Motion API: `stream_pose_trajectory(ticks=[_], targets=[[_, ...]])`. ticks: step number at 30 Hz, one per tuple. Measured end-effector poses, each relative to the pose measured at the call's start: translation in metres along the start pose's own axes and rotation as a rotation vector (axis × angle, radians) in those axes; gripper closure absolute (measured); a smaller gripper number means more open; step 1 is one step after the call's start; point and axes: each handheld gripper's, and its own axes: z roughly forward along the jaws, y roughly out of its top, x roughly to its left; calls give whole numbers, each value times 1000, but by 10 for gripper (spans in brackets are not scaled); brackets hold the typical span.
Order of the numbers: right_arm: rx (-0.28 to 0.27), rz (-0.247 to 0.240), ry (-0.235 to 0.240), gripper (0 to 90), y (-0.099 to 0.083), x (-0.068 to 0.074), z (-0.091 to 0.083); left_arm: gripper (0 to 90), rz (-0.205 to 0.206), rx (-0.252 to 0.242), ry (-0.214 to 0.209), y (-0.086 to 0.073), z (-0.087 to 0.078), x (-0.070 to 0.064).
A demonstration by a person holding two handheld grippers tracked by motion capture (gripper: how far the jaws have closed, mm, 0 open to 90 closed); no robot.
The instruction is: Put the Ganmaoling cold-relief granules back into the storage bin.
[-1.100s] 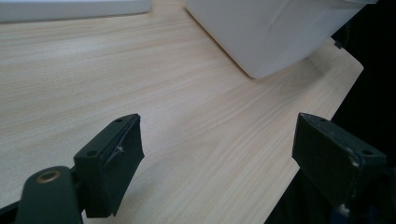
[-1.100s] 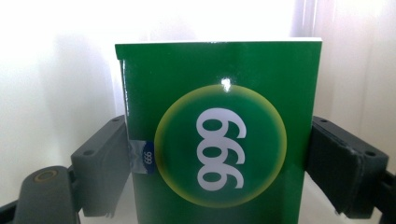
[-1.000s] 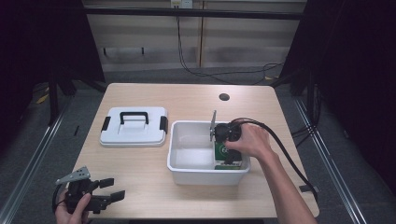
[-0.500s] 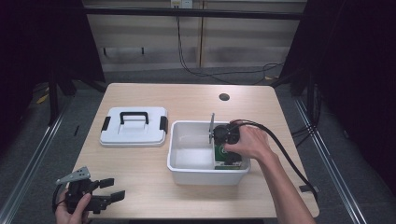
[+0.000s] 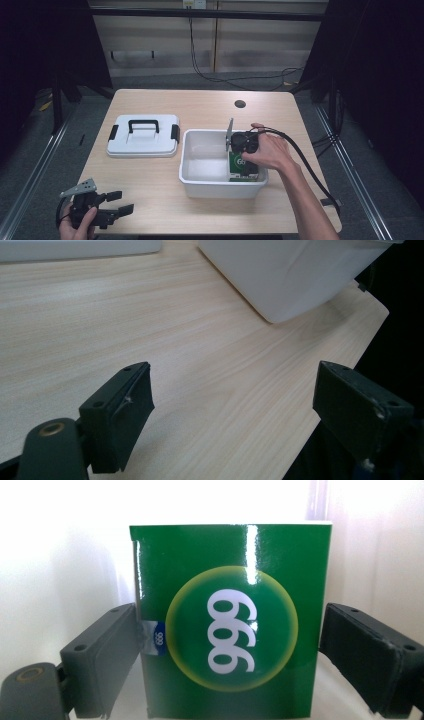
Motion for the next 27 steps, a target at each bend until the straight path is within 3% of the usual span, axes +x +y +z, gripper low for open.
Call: stream_pose_trajectory(ticks=[2,7,11,18,23,27], targets=[[-23,-15,13,91,-2,-1,-3,162,-1,1,-2,0,0,0],[-59,3,-12,83,-6,0,-11,162,-3,2,-1,0,0,0],[-121,11,5,85,-10,1,-18,162,0,4,-3,0,0,0],[-232,40,-16,85,-24,1,-31,162,0,3,-3,0,0,0],[-248,53,-8,98,-31,3,-34,162,-1,1,0,0,0,0],[-333,86,-23,123,-38,4,-41,162,-1,2,-1,0,0,0]])
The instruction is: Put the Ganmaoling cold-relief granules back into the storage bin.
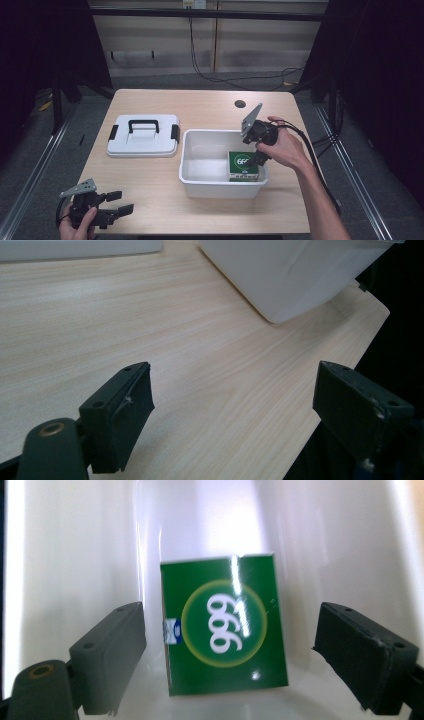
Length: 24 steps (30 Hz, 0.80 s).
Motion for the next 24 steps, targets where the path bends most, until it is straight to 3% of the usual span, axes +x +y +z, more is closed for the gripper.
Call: stream_pose_trajectory(ticks=[6,10,15,24], targets=[[-159,34,-40,128,-10,0,-18,162,1,3,2,0,0,0],[-198,36,-47,130,-14,5,-25,162,0,2,3,0,0,0],[-287,89,-109,133,-26,9,-33,162,-3,0,4,0,0,0],[-373,135,-141,142,-51,16,-40,162,-2,-2,9,0,0,0]])
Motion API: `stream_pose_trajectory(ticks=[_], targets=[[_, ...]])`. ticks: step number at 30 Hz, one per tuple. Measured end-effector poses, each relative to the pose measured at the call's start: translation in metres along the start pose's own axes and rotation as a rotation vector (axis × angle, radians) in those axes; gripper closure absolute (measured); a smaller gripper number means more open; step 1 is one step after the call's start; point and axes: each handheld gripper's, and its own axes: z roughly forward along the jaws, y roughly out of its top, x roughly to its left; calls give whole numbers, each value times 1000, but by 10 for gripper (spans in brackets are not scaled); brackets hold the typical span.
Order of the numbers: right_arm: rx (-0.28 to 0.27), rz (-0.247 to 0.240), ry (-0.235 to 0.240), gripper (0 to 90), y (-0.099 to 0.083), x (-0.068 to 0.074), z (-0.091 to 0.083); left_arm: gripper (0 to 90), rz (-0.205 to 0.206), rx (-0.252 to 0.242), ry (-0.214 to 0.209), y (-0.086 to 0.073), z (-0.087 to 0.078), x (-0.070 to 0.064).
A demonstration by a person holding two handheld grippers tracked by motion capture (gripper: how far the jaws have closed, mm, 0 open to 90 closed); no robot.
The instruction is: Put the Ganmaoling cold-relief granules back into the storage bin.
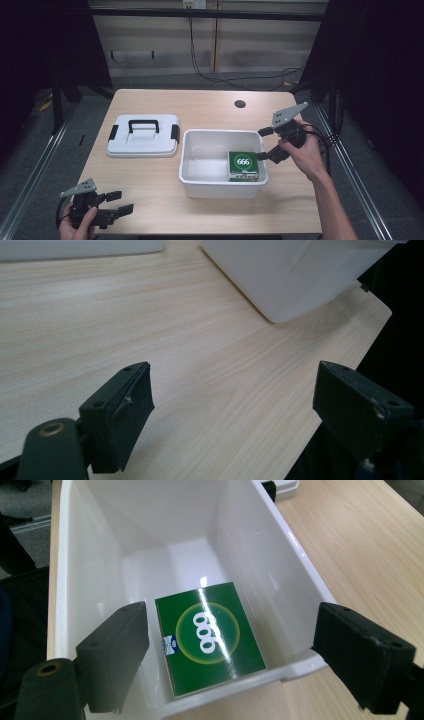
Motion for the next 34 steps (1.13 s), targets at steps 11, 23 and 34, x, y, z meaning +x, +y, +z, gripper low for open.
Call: stream_pose_trajectory(ticks=[11,23,34], targets=[[-116,64,-79,153,-28,5,-21,162,-3,0,-2,0,0,0],[-194,143,-169,200,-64,15,-43,162,1,-1,0,0,0,0],[-200,253,-226,148,-114,16,-45,162,0,-1,-2,0,0,0]])
